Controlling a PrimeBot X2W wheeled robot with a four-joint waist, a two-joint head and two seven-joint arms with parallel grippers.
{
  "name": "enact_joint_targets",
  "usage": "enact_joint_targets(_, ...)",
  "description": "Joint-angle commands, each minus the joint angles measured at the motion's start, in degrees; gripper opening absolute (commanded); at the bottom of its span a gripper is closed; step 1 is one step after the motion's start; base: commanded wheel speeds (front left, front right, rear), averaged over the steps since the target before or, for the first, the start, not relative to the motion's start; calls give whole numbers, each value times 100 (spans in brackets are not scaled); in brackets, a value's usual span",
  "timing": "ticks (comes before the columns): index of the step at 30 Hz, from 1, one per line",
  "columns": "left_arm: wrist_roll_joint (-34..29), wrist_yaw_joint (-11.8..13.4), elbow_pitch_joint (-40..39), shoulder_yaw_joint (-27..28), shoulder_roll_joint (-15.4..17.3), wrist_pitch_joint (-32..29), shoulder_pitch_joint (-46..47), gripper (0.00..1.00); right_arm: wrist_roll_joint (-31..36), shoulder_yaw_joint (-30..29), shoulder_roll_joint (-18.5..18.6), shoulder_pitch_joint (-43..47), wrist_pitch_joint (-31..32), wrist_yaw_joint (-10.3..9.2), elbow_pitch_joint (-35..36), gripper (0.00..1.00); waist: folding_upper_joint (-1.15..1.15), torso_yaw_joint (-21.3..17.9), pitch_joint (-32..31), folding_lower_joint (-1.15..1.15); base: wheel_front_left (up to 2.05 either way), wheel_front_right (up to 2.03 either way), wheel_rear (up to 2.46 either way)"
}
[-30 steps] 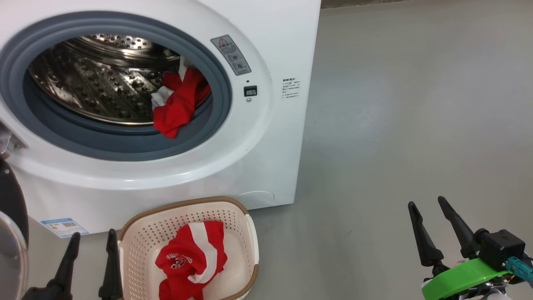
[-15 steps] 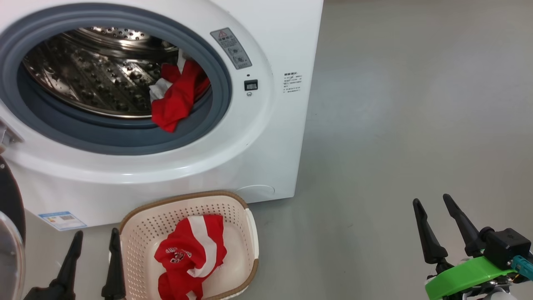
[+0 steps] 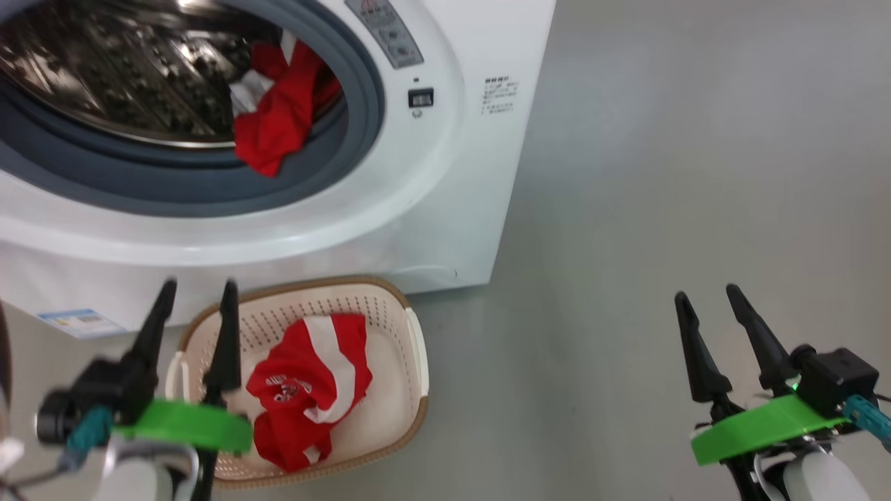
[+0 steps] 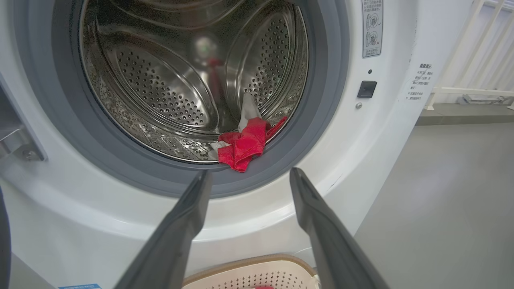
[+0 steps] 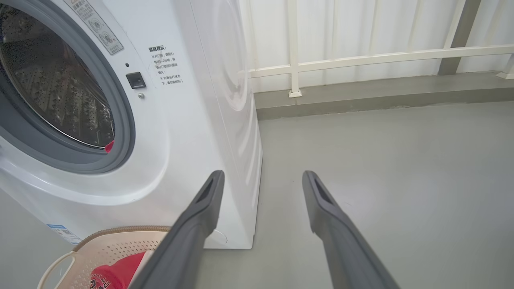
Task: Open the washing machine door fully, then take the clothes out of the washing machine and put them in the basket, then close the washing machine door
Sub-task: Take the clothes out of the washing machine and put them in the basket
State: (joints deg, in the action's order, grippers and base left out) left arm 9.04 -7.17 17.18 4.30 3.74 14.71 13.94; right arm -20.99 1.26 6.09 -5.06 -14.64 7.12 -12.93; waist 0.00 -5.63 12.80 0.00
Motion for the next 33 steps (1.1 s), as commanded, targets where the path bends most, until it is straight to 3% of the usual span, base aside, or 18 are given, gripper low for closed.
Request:
enact_joint_targets(1,36,-28,34,27,250,29,446,100,70,167,3,-218,-36,36,148,100,0,-65,358,0,0,0,0)
enact_joint_targets(19,641,-31,2383,-1338,1361,29,3516,100,51,325,-311,-854,-36,36,216,100,0,-462,1481,0,0,0,0)
enact_joint_targets(33,1082,-31,3811,-2386,1777,29,4907,100,-178,521,-320,-1037,-36,36,255,100,0,-699,1818,0,0,0,0)
